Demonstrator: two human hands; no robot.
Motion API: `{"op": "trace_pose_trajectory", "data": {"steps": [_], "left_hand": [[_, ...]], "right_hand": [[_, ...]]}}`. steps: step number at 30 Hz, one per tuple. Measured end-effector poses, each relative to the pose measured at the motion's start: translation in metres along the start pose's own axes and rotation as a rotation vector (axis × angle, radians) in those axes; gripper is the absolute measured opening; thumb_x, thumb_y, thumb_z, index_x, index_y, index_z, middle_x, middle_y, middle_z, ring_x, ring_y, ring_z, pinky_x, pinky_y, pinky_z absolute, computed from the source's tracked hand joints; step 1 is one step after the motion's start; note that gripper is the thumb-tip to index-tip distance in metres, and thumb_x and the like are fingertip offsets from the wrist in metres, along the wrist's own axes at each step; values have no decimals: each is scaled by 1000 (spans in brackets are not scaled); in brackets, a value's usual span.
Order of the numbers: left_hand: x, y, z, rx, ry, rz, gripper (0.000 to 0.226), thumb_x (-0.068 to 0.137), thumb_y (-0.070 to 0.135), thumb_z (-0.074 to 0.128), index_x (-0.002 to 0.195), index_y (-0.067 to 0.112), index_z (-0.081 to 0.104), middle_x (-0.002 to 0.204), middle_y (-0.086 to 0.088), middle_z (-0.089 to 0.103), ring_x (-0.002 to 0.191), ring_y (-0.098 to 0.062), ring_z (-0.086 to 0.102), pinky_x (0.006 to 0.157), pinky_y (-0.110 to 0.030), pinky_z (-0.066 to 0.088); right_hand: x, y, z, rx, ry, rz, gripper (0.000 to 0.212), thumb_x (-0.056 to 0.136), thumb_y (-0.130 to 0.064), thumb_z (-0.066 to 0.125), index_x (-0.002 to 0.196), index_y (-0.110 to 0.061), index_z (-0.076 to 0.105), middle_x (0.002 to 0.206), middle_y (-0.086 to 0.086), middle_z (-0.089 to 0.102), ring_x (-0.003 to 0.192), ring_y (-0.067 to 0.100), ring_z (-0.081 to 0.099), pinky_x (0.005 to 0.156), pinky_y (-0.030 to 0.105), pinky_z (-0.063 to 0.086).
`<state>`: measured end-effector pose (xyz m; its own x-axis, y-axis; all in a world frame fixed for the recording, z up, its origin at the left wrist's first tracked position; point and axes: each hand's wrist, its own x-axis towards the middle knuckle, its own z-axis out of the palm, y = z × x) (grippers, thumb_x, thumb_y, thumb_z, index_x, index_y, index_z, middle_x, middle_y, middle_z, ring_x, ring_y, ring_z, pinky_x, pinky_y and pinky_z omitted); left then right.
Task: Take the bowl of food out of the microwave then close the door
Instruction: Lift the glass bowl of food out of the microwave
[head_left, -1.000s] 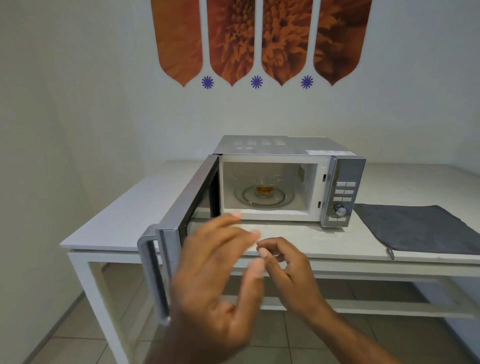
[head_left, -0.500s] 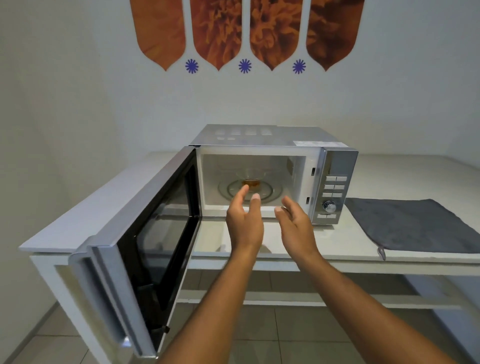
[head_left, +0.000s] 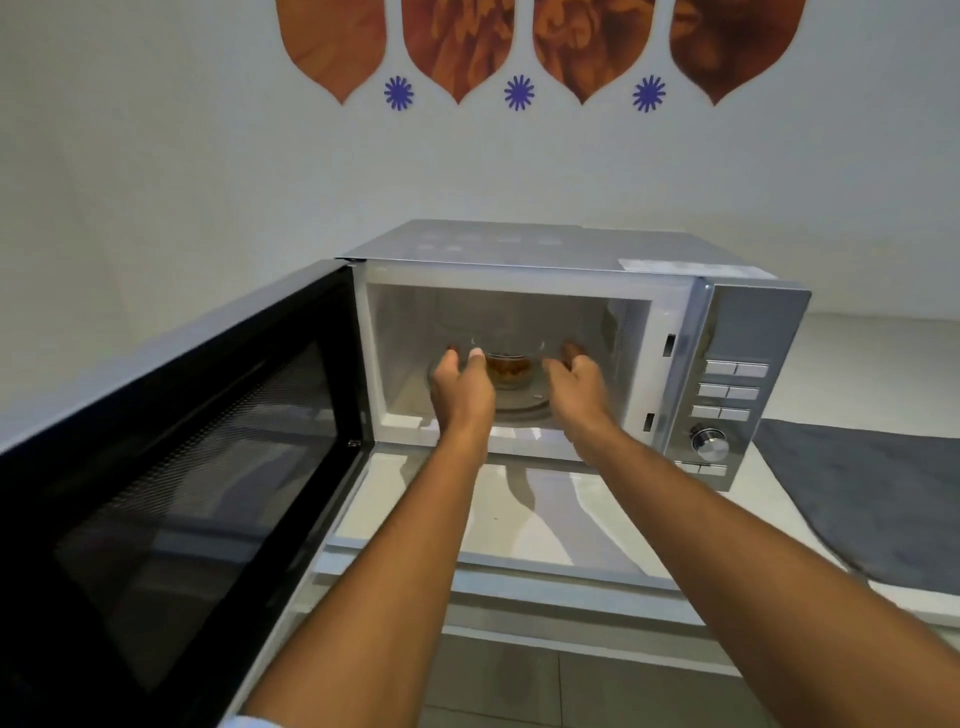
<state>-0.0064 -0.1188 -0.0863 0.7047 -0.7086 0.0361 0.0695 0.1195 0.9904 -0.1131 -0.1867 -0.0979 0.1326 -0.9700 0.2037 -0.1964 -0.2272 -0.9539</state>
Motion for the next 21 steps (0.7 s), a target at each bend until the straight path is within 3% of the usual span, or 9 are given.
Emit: {"op": "trace_pose_trajectory", "data": {"steps": [3, 5, 8, 10, 12, 13, 15, 21], "left_hand": [[32, -4, 9, -38, 15, -14, 47, 108, 24, 53, 154, 16, 53, 157, -6, 59, 144, -31, 55, 122, -46, 44], [49, -7, 16, -52, 24, -51, 47, 106, 17, 53, 153, 19, 55, 154, -5, 61, 140, -32, 57, 119, -46, 48], [69, -10, 26, -72, 80, -95, 45, 106, 16, 56, 150, 24, 57, 149, 0, 62, 129, -30, 61, 96, -35, 51], [84, -12, 32, -49, 90, -59, 40, 106, 17, 55, 146, 19, 59, 145, -5, 64, 127, -32, 62, 93, -31, 44], [98, -16, 36, -7, 70, -58, 28, 106, 15, 52, 129, 9, 68, 128, -8, 70, 116, -33, 64, 92, -31, 44], [102, -18, 37, 11, 60, -78, 22, 106, 13, 51, 110, 8, 72, 111, -7, 72, 105, -30, 63, 88, -31, 45], [109, -22, 38, 55, 65, -122, 29, 107, 12, 48, 83, 11, 65, 88, -6, 64, 90, -26, 58, 80, -33, 45], [114, -29, 40, 22, 21, -208, 31, 109, 21, 46, 80, 20, 58, 93, -9, 62, 72, -19, 55, 81, -35, 48]], "right_hand": [[44, 3, 10, 40, 58, 179, 48, 103, -33, 50, 147, -16, 53, 139, 8, 63, 120, 28, 62, 94, 39, 50], [69, 4, 19, 50, 80, 189, 45, 103, -34, 50, 145, -18, 56, 143, 8, 61, 124, 32, 60, 88, 35, 44], [93, 12, 30, 50, 74, 116, 35, 105, -25, 48, 131, -8, 65, 133, 15, 67, 113, 34, 63, 84, 31, 39], [101, 21, 36, 80, 87, 97, 28, 106, -23, 46, 112, -9, 70, 114, 13, 71, 94, 27, 63, 83, 32, 40], [108, 28, 41, 93, 100, 100, 29, 106, -21, 44, 87, -18, 65, 89, 4, 66, 76, 16, 57, 78, 31, 43], [111, 30, 43, 106, 107, 106, 32, 106, -20, 43, 80, -20, 61, 82, 0, 62, 72, 13, 55, 72, 30, 44], [115, 32, 46, 153, 111, 138, 34, 106, -19, 43, 76, -19, 60, 77, -2, 60, 70, 13, 54, 63, 26, 42], [117, 30, 50, 148, 131, 151, 38, 107, -17, 43, 72, -25, 56, 74, -2, 58, 67, 11, 52, 55, 20, 35]]}}
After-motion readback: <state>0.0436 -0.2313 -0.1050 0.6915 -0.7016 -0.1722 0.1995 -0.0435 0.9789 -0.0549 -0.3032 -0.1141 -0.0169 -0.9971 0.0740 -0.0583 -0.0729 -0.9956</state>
